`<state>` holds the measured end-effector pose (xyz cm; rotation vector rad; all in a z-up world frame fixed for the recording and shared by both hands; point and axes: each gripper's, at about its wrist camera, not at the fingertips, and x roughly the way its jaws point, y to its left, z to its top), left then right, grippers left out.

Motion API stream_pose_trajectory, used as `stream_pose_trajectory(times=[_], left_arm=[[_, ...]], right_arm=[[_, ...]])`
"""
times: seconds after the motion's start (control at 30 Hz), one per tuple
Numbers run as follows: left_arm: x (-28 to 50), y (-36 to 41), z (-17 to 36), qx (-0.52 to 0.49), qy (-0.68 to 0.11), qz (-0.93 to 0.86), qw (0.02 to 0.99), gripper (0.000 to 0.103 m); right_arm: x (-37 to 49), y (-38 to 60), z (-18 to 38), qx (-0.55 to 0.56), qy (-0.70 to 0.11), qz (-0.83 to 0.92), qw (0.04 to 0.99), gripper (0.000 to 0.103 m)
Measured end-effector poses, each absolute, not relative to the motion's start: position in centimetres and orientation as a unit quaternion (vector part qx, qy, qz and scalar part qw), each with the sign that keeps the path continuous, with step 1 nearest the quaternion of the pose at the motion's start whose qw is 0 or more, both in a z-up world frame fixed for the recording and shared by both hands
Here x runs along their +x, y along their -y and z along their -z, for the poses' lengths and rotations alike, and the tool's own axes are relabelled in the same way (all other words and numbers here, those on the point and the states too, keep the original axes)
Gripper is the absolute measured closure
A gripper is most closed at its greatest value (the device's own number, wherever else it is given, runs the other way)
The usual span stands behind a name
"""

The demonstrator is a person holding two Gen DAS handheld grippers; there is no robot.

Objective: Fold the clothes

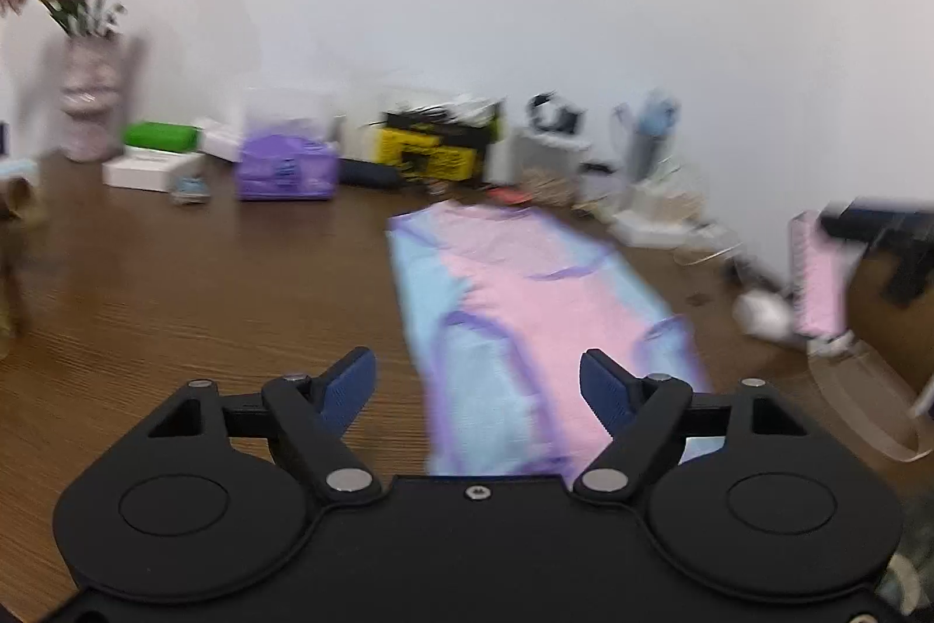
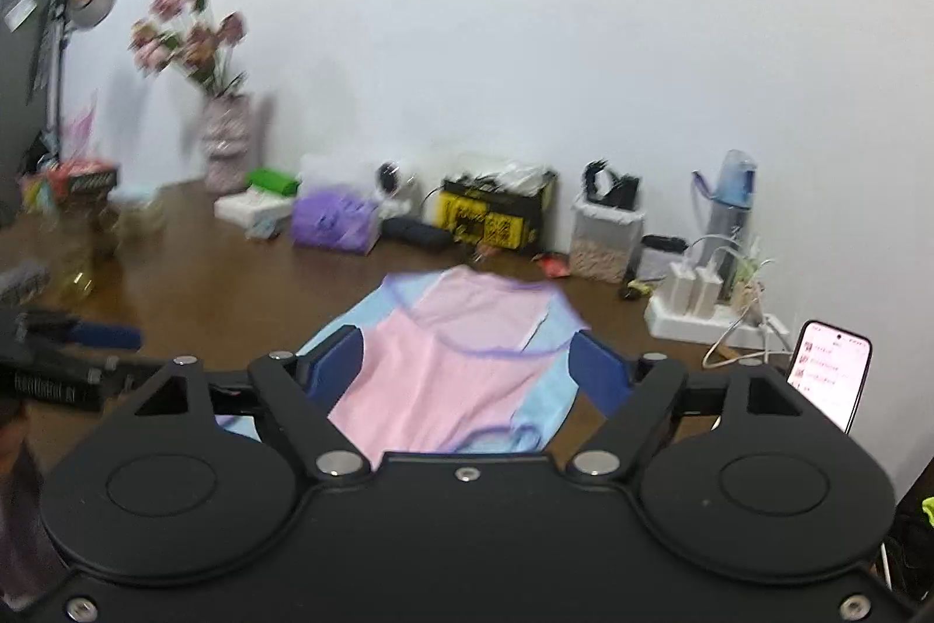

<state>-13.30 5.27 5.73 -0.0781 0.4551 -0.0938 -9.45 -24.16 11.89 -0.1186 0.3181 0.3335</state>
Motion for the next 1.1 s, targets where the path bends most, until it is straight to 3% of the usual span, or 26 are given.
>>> stream_pose_trajectory(times=[0.2,0.57,0.77,0.87,0.93,1.0,1.1], left_arm=[[-14.0,-6.5,-4.3,-0.071,-0.237,0.032,0.968,0.019],[-12.5,-7.0,-2.5,-0.048,-0.263,0.05,0.962,0.016],[-11.2,-6.0,-1.5,-0.052,-0.285,0.09,0.953,0.015],[-10.8,-6.0,-0.9,-0.045,-0.3,0.096,0.948,0.025],[-10.6,-6.0,-0.7,-0.045,-0.3,0.088,0.949,0.046],[-10.4,-6.6,-0.8,-0.057,-0.303,0.086,0.947,0.056],[-9.9,-7.7,-0.7,-0.088,-0.308,0.093,0.943,0.061]], right_arm=[[-6.0,22.0,-12.5,-0.069,-0.168,-0.194,0.964,0.021],[-5.3,18.5,-14.0,-0.134,-0.144,-0.213,0.957,0.021],[1.8,15.4,-13.1,-0.208,-0.177,-0.218,0.937,0.021],[7.3,12.3,-11.2,-0.206,-0.218,-0.249,0.921,0.021],[11.0,9.7,-9.8,-0.192,-0.247,-0.278,0.908,0.021],[14.2,6.8,-8.3,-0.182,-0.273,-0.302,0.895,0.021],[17.9,3.6,-6.1,-0.189,-0.298,-0.318,0.88,0.022]])
